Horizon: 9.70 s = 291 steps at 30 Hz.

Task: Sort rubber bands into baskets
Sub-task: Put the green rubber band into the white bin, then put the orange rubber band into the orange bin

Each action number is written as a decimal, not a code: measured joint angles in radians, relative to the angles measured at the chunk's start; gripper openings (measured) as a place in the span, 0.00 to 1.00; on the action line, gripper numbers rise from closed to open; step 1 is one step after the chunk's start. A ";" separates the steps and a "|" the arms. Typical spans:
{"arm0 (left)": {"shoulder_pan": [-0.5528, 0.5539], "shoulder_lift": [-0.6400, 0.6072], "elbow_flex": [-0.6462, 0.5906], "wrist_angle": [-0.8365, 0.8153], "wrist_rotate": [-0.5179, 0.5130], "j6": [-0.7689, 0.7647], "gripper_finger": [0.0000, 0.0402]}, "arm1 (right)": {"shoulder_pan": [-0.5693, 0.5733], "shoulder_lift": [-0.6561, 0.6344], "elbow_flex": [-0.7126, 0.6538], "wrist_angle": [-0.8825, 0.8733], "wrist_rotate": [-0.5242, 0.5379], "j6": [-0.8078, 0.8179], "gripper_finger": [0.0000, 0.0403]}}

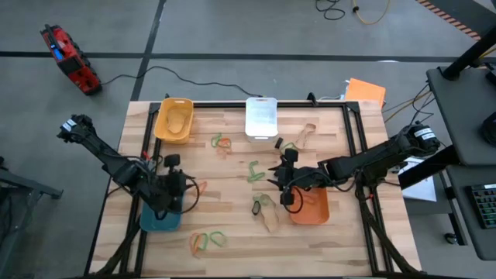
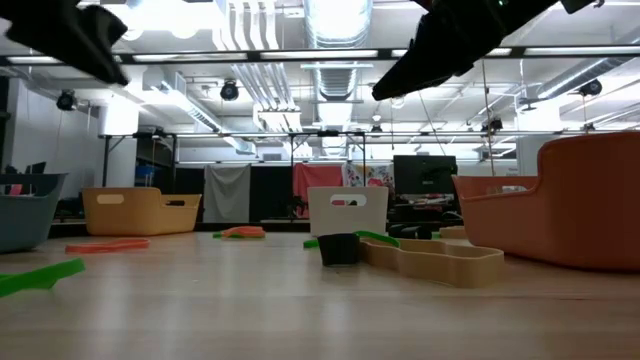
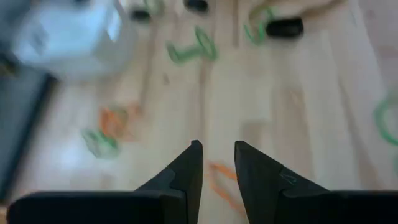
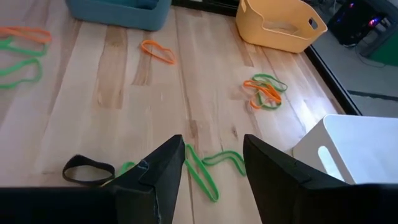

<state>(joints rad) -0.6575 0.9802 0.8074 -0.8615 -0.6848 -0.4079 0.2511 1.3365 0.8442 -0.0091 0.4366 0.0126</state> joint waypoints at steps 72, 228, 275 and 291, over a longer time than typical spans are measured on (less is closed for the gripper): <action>0.579 -0.229 -0.337 0.660 0.302 0.632 0.19 | -0.342 0.589 0.525 -0.464 -0.278 -0.320 0.34; 0.499 0.540 -0.022 0.108 0.491 -0.238 0.30 | -0.114 0.221 0.461 -0.628 -0.434 -0.052 0.34; 0.422 0.414 0.024 0.283 0.323 0.227 0.00 | -0.114 0.221 0.435 -0.548 -0.434 -0.089 0.33; 0.399 0.113 -0.190 0.967 0.331 0.513 0.00 | -0.114 0.230 0.016 0.463 -0.277 -0.100 0.33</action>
<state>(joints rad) -0.2584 1.0934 0.6173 0.1055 -0.3542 0.1050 0.1371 1.5662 0.8599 0.4538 0.1596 -0.0872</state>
